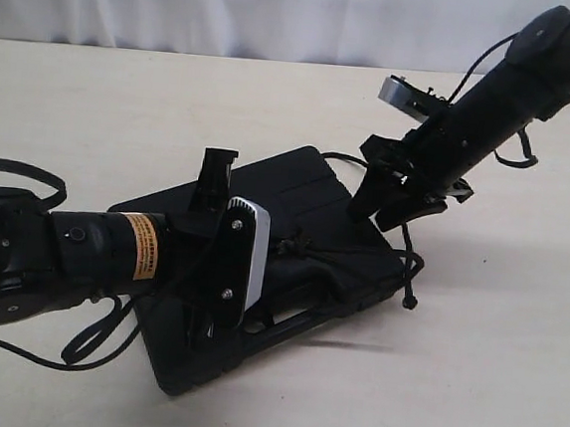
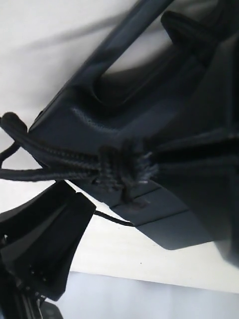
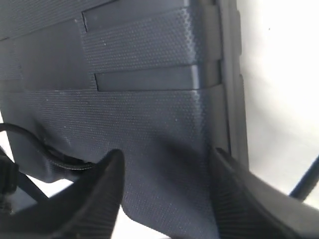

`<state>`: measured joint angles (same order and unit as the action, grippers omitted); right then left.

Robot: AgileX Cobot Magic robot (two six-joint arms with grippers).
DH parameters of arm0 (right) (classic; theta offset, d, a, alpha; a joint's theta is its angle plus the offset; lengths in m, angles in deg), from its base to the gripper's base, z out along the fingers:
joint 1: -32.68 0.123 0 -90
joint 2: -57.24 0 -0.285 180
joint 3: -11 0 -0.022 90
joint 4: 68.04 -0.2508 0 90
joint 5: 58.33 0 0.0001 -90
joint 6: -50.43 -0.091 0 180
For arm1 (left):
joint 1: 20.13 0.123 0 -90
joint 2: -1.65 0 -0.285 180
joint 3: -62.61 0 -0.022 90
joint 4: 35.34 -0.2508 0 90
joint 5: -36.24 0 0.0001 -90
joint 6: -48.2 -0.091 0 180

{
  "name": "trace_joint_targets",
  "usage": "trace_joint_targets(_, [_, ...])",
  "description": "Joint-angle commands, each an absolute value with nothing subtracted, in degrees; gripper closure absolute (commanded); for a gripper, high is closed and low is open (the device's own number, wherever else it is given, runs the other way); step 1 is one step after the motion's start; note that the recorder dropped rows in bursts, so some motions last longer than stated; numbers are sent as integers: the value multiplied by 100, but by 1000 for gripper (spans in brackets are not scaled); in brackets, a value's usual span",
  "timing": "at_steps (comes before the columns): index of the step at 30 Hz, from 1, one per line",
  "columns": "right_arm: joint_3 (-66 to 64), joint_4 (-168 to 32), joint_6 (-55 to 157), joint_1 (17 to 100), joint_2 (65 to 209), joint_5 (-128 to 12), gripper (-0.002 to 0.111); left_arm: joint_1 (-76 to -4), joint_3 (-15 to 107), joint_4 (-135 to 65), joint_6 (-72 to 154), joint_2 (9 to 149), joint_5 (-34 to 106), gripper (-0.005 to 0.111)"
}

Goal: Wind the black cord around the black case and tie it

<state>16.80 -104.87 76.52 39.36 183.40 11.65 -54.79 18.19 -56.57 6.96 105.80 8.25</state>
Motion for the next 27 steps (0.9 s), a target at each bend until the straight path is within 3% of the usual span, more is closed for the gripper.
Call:
trace_joint_targets(1, [1707,-10361,7604,3936,18238,1163,56,-5477,1840,-5556,751,10597,875,107])
trace_joint_targets(12, [1520,-9086,6407,3585,17127,1163,56,-5477,1840,-5556,751,10597,875,107])
trace_joint_targets(20, [-933,-10104,6840,3410,15499,804,56,-5477,1840,-5556,751,10597,906,107])
trace_joint_targets(27, [-2129,-11552,8085,3410,15712,-149,56,-5477,1840,-5556,751,10597,914,107])
